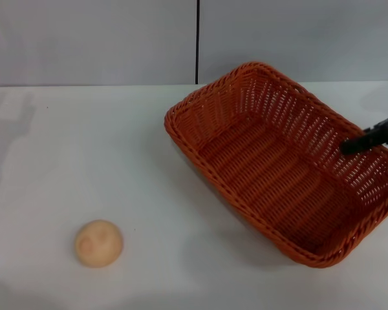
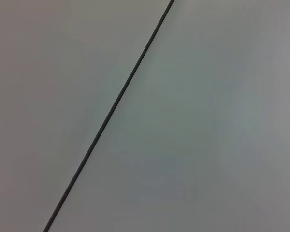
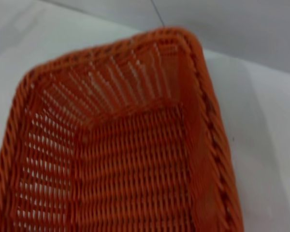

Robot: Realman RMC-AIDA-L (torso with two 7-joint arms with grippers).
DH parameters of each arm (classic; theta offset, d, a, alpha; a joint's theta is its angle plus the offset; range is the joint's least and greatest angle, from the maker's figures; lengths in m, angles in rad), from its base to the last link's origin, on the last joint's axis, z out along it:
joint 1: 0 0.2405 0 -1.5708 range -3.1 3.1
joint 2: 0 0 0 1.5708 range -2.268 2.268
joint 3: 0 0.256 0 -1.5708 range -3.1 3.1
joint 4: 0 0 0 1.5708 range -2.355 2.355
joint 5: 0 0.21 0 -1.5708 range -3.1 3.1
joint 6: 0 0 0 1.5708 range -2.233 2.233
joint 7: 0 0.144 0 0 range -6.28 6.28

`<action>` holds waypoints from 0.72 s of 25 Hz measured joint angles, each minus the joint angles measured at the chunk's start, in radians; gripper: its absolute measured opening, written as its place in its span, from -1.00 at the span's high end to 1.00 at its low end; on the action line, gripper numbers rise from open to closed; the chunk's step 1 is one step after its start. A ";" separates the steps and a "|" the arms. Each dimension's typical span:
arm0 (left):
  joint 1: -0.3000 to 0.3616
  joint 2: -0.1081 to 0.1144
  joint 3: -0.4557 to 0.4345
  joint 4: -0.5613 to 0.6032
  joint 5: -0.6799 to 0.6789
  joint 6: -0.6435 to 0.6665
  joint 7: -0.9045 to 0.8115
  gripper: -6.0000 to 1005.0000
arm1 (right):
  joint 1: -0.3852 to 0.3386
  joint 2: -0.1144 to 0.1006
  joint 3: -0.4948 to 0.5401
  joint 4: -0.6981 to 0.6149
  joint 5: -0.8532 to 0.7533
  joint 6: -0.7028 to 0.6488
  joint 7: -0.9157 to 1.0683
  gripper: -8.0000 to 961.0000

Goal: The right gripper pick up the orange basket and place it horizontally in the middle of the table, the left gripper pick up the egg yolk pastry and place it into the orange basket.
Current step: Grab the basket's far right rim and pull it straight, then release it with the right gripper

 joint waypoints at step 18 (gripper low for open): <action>0.005 0.000 0.002 0.012 0.000 0.002 0.002 -0.26 | -0.016 0.036 -0.007 -0.037 -0.004 0.007 -0.036 0.47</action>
